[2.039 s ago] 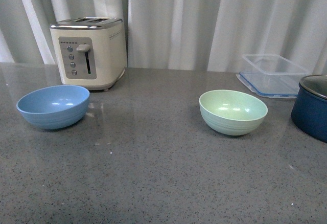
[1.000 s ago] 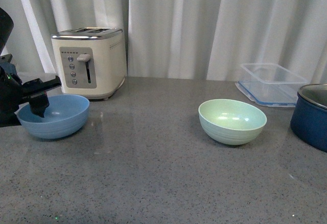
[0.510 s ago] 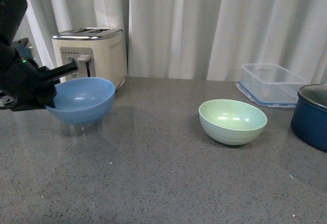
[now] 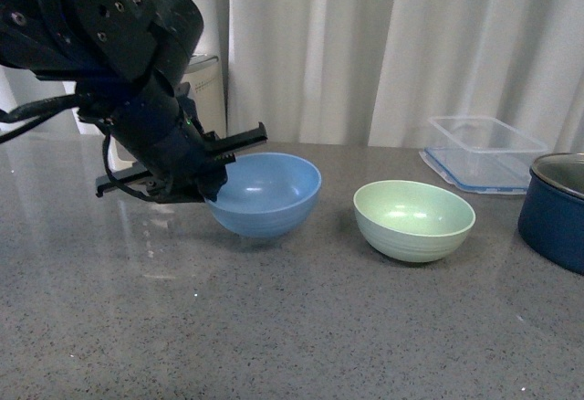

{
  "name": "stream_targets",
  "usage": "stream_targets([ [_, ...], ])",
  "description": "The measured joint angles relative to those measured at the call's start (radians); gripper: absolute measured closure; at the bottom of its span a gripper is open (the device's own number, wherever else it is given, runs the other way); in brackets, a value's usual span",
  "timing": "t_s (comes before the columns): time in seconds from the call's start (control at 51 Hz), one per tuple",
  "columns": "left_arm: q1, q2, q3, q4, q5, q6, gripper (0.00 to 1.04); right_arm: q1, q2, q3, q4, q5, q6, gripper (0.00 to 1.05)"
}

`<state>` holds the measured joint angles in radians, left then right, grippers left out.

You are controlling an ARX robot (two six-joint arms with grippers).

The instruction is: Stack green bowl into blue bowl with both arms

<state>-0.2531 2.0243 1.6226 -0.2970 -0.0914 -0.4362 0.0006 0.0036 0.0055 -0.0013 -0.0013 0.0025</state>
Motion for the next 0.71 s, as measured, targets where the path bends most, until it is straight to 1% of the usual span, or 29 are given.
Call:
stream_targets([
  [0.235, -0.023, 0.049, 0.054, -0.017, -0.006, 0.005, 1.01, 0.0, 0.0, 0.0, 0.0, 0.0, 0.0, 0.1],
  [0.529, -0.045, 0.064, 0.069, -0.023, 0.003, 0.009, 1.01, 0.0, 0.0, 0.0, 0.0, 0.0, 0.0, 0.1],
  [0.569, -0.046, 0.067, 0.071, -0.027, 0.006, 0.008, 0.97, 0.0, 0.0, 0.0, 0.0, 0.0, 0.0, 0.1],
  [0.706, -0.048, 0.077, 0.075, -0.034, -0.003, 0.008, 0.77, 0.0, 0.0, 0.0, 0.0, 0.0, 0.0, 0.1],
])
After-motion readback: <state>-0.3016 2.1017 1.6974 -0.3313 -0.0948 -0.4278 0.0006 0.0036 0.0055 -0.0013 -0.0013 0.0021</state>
